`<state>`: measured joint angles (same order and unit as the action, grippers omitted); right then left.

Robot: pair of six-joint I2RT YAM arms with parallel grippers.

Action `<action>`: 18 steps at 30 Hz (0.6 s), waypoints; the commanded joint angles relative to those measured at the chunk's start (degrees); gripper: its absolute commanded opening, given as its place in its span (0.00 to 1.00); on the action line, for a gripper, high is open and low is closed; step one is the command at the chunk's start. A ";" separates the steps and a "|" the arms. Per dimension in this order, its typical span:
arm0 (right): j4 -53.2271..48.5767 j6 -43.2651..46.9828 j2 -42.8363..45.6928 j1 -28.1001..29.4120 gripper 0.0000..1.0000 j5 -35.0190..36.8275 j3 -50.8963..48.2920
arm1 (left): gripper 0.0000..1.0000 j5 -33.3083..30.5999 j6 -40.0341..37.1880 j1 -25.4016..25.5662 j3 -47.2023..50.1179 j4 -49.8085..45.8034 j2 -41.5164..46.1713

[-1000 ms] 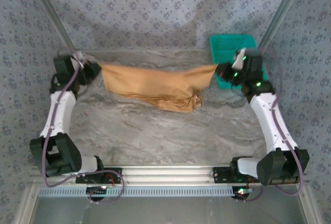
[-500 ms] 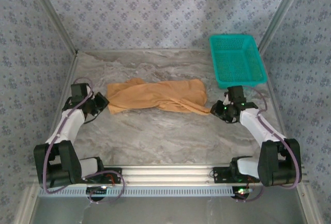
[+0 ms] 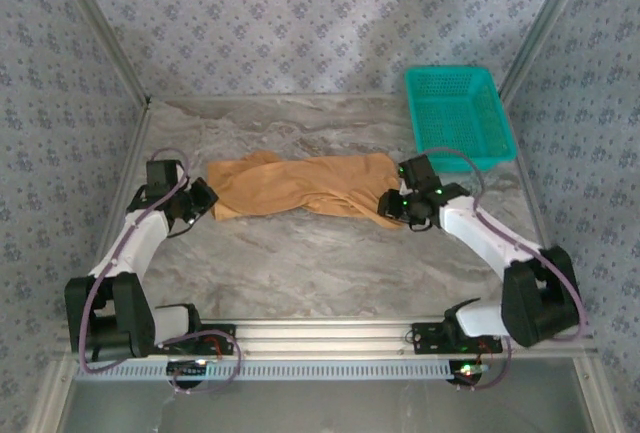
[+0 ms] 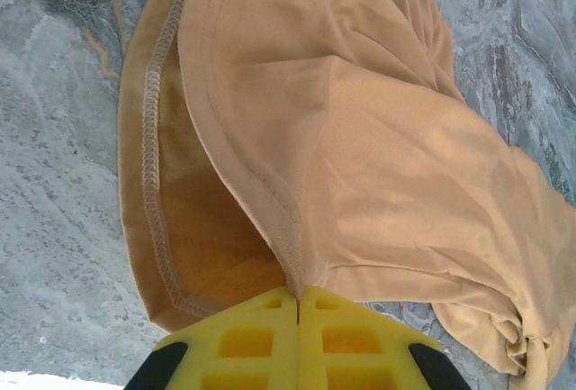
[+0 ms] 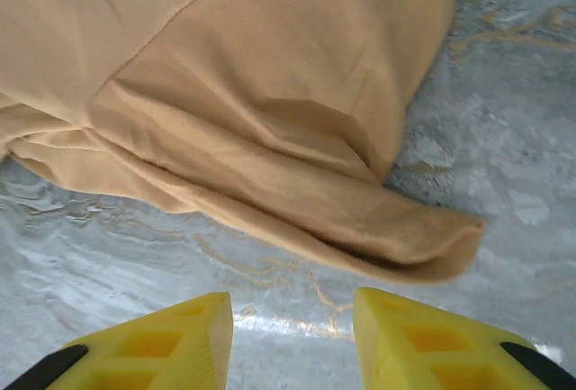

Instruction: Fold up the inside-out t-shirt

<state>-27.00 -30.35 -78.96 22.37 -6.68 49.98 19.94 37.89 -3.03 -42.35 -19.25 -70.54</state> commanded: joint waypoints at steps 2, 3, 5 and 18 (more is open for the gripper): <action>-1.21 5.75 -7.96 1.52 0.44 2.20 5.74 | 0.05 -1.48 -1.60 0.79 -1.41 0.56 0.44; -1.14 6.37 -9.73 1.73 0.45 2.57 6.62 | 0.05 -2.02 -1.74 0.91 -1.42 0.15 0.71; -0.94 6.77 -12.52 1.76 0.46 3.28 8.16 | 0.05 -2.70 -2.09 0.99 -1.40 -0.59 1.47; -3.70 7.13 -11.37 1.88 0.00 4.80 12.60 | 0.04 -3.97 -3.79 0.98 -1.95 -2.91 2.71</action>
<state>-27.51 -23.90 -94.19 23.94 -3.44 61.04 16.43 35.33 -2.22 -42.61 -21.26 -68.25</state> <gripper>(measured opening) 0.049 0.048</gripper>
